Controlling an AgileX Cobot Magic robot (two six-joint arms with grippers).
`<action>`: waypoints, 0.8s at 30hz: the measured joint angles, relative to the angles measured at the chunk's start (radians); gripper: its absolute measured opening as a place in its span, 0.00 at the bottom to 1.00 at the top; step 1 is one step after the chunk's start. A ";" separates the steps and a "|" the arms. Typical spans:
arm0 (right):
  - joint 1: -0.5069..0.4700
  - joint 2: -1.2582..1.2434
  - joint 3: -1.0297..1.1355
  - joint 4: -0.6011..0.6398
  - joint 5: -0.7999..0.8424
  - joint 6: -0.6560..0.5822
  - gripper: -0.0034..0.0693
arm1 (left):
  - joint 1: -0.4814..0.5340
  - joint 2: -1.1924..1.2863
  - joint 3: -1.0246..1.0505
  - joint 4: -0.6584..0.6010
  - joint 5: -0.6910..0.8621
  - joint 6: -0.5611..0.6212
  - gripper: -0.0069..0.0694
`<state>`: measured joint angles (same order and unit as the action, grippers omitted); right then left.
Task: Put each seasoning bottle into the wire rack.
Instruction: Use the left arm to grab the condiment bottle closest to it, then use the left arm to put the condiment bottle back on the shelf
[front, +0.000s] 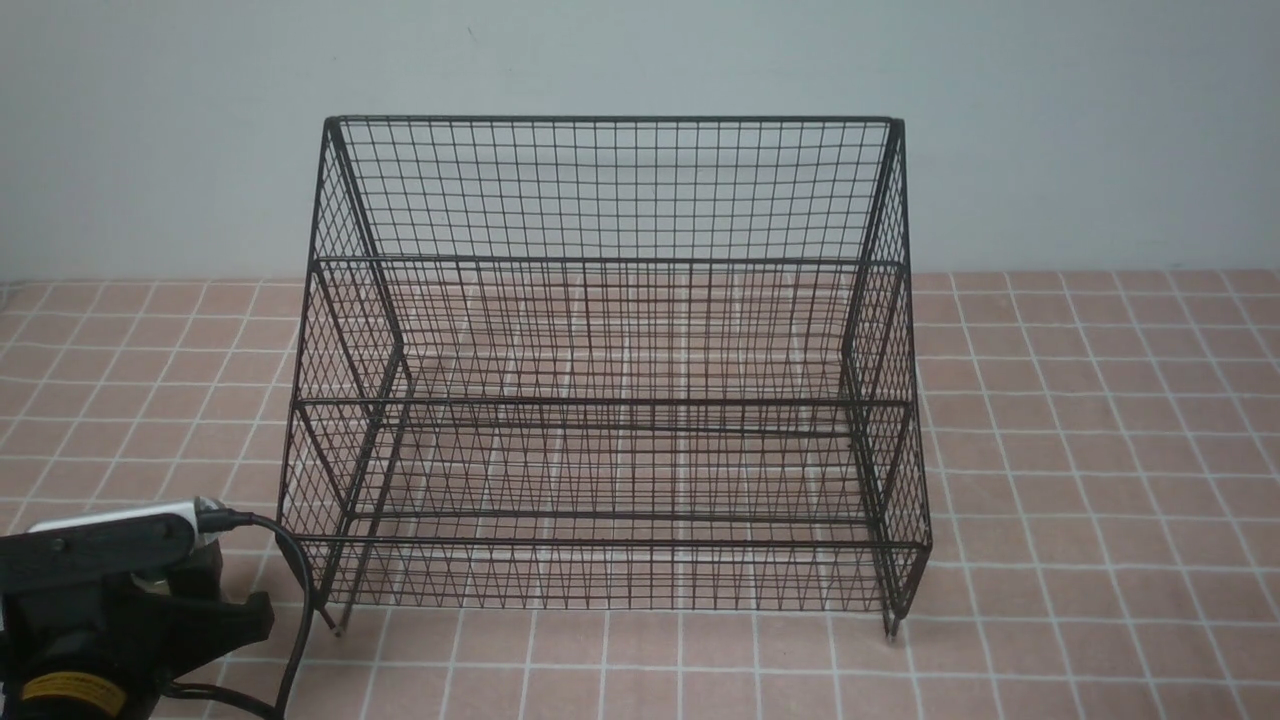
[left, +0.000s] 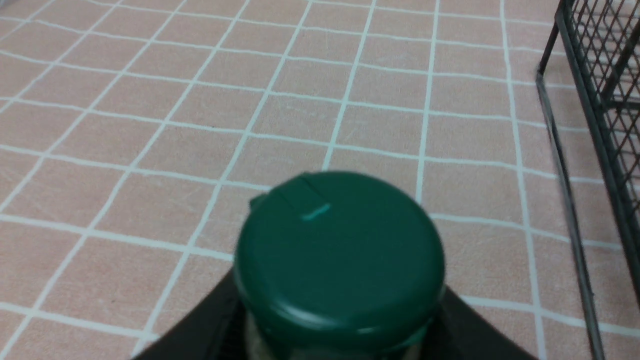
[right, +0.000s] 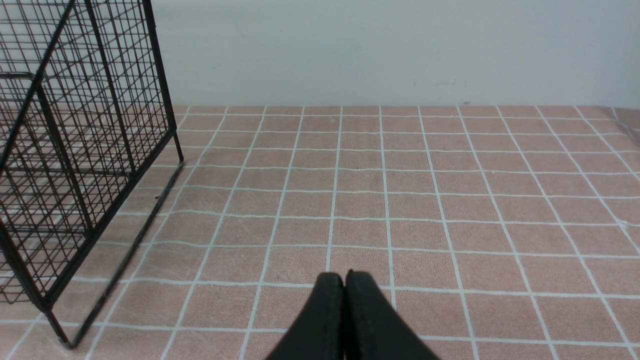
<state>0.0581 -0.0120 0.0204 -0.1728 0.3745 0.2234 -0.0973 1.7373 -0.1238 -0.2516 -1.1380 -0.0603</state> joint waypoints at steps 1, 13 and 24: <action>0.000 0.000 0.000 0.000 0.000 0.000 0.03 | 0.000 0.000 0.000 0.000 0.000 0.000 0.52; 0.000 0.000 0.000 0.000 0.000 0.000 0.03 | 0.000 -0.165 0.065 -0.005 0.001 0.002 0.52; 0.000 0.000 0.000 0.000 0.000 0.000 0.03 | 0.000 -0.542 0.080 0.067 0.187 0.042 0.52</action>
<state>0.0581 -0.0120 0.0204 -0.1728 0.3745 0.2234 -0.0973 1.1955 -0.0442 -0.1847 -0.9514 -0.0185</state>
